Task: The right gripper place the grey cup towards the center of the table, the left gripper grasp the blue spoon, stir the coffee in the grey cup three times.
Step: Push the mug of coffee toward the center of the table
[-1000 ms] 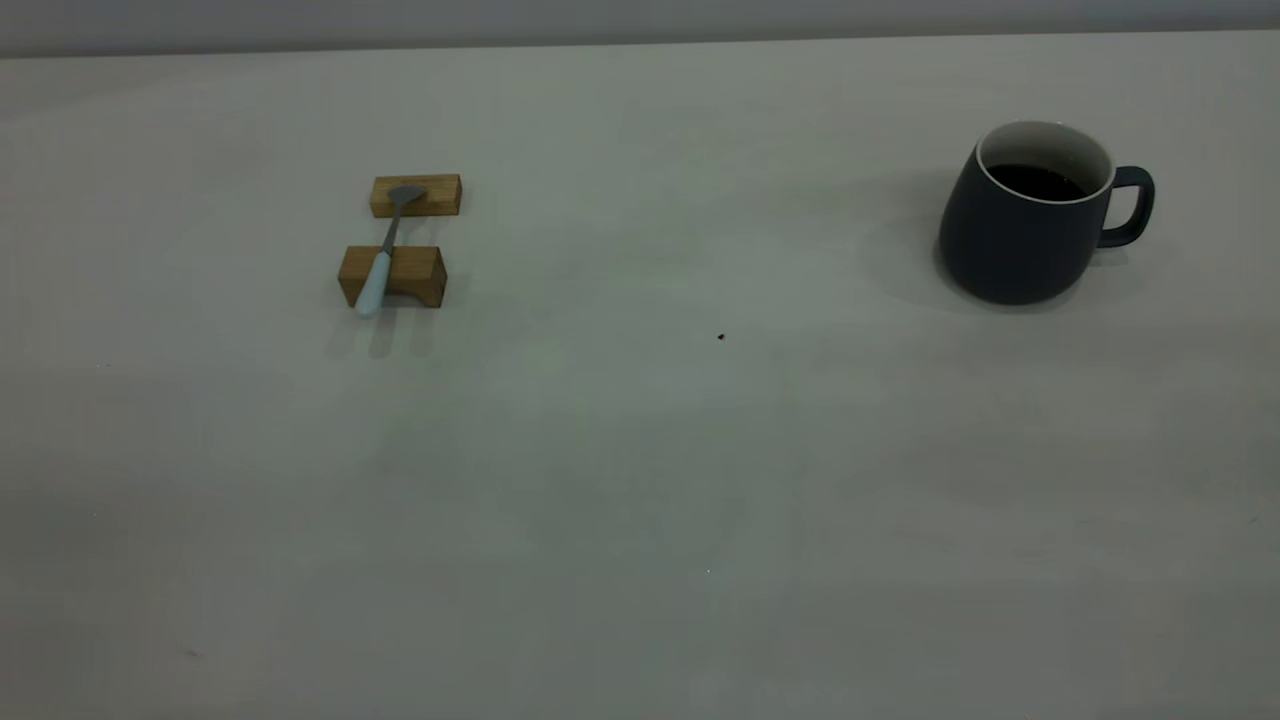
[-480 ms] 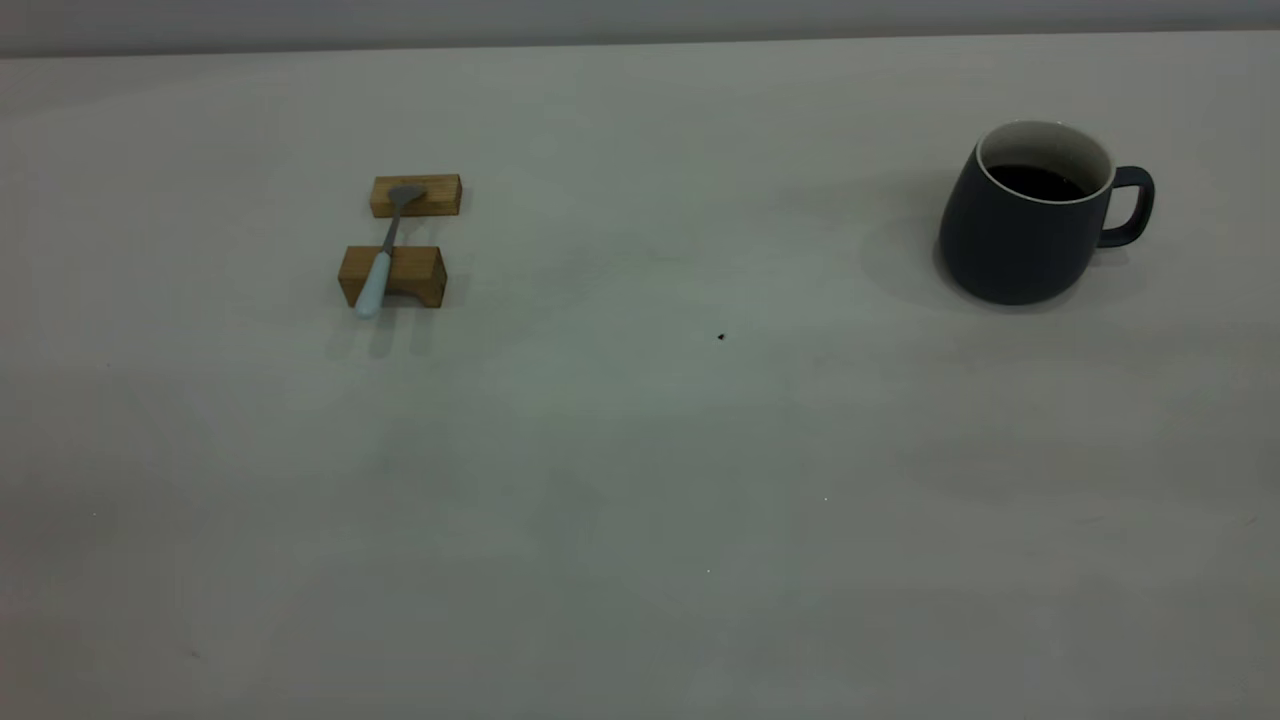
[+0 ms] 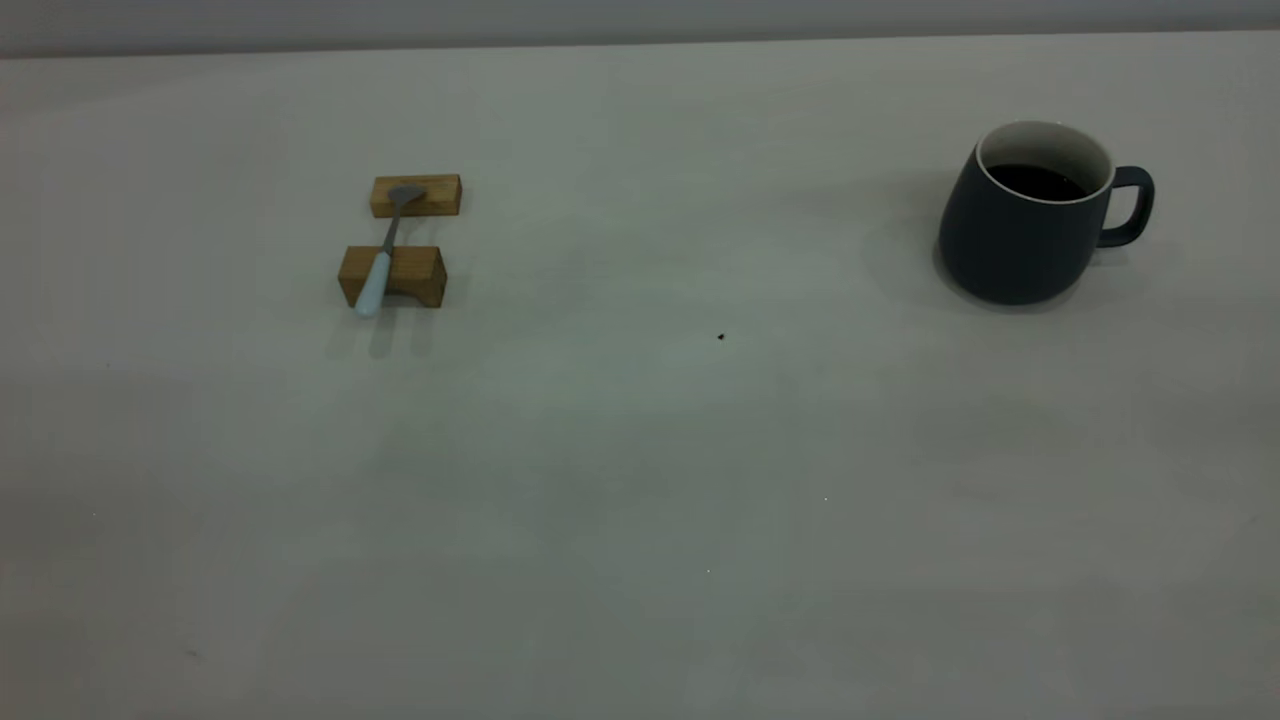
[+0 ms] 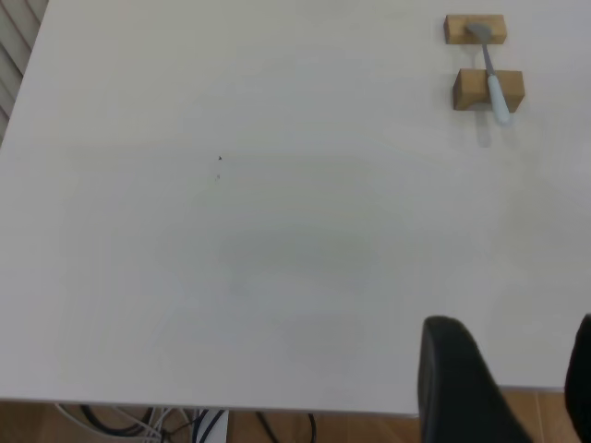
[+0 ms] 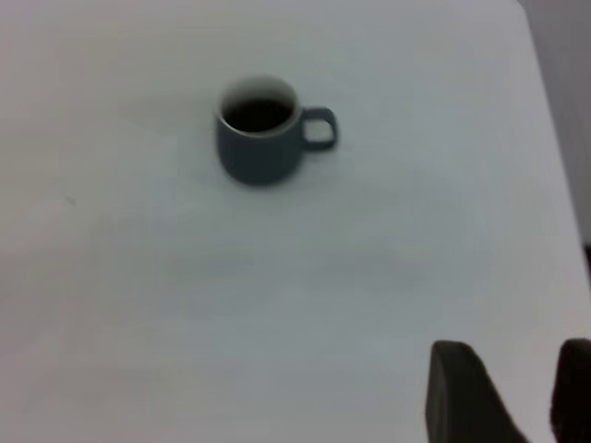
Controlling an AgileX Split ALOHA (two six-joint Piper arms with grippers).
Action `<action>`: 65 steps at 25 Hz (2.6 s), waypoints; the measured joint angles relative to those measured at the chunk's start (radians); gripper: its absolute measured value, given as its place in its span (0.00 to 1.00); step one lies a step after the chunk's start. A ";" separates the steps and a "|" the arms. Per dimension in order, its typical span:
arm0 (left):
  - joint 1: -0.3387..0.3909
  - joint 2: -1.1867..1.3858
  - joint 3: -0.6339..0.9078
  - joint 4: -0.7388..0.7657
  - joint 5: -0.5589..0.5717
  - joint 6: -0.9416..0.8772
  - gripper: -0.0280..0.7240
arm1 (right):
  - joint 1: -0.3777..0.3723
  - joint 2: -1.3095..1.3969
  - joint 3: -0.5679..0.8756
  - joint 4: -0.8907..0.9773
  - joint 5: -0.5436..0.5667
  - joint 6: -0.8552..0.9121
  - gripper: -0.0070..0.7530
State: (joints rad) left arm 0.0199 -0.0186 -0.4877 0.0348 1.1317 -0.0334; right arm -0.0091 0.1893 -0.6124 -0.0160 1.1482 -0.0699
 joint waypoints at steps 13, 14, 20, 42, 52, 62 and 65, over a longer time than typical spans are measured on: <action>0.000 0.000 0.001 0.000 0.000 0.000 0.53 | 0.000 0.788 -0.054 0.030 -0.469 -0.301 0.97; 0.000 0.000 0.001 0.000 0.000 0.000 0.53 | 0.000 0.859 -0.064 0.046 -0.497 -0.339 0.97; 0.000 0.000 0.001 0.000 0.000 0.000 0.53 | 0.000 1.251 -0.198 0.075 -0.550 -0.566 0.97; 0.000 0.000 0.001 0.000 0.000 0.000 0.53 | 0.030 1.995 -0.683 0.000 -0.628 -1.091 0.92; 0.000 0.000 0.001 0.000 0.000 0.000 0.53 | 0.030 2.142 -0.852 -0.102 -0.633 -1.093 0.91; 0.000 0.000 0.001 0.000 0.000 0.000 0.53 | 0.039 2.183 -0.866 0.007 -0.632 -1.225 0.31; 0.000 0.000 0.001 0.000 0.000 0.000 0.53 | 0.062 2.183 -0.867 0.048 -0.631 -1.234 0.23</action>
State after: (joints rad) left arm 0.0199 -0.0186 -0.4870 0.0348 1.1317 -0.0334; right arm 0.0530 2.3725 -1.4798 0.0324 0.5175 -1.3042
